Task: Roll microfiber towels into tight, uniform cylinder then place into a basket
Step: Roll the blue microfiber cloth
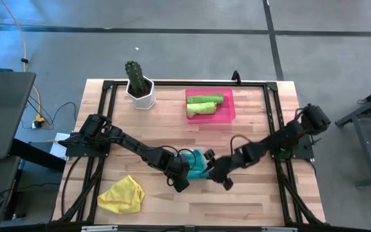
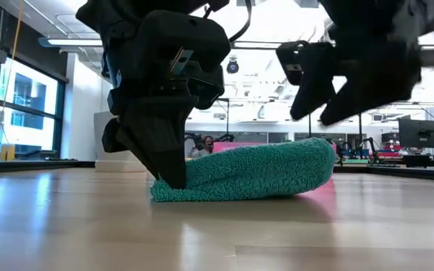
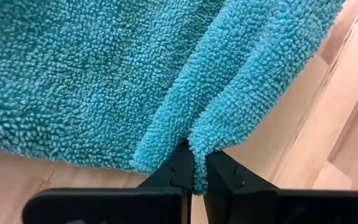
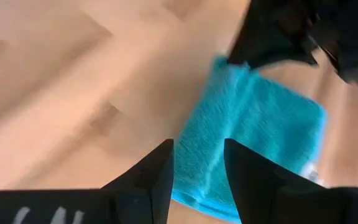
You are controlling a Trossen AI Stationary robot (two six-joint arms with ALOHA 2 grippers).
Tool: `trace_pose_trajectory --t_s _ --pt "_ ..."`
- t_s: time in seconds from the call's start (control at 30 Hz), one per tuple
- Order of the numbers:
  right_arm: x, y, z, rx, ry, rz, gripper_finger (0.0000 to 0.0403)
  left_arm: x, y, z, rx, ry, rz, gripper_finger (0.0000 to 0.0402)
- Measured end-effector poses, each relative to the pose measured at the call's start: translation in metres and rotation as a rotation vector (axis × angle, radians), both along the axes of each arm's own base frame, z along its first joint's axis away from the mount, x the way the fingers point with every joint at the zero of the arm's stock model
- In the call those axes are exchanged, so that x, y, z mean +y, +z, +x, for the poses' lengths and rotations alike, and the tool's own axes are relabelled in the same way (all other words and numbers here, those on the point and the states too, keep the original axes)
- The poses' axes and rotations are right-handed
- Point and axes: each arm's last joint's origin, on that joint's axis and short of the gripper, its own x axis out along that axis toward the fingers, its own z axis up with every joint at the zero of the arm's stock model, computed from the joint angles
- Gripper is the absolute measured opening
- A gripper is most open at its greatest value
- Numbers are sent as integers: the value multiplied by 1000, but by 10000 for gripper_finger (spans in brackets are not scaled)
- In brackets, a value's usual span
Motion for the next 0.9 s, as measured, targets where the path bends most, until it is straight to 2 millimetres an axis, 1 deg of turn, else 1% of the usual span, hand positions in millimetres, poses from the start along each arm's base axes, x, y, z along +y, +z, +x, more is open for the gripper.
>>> trace_pose_trajectory --t_s 0.1,0.27,0.37,0.43,0.5,0.57,0.67,0.83,0.9 --pt "11 -12 -1 -16 -56 -102 128 1 0 0 0 1 -6 7" --pt "21 -27 0 -14 -44 -125 126 1 0 0 3 -2 -16 7" --pt "26 -26 -1 -45 -71 -157 126 1 0 0 2 -2 -17 7" --pt "30 -22 -3 -77 -89 -177 126 1 0 0 2 -2 -17 7" --pt "35 -16 -6 -103 -79 -167 126 1 0 0 2 -1 -17 7" --pt "40 -16 -8 -101 -66 -151 126 1 0 0 2 -2 -18 7" --pt "44 -19 -11 -83 -83 -122 126 1 0 0 4 -5 -24 7" --pt "41 -29 -8 -53 -101 -133 127 1 0 0 3 -5 -25 7" --pt "38 -34 -6 -34 -109 -138 134 1 0 0 4 -5 -27 7"
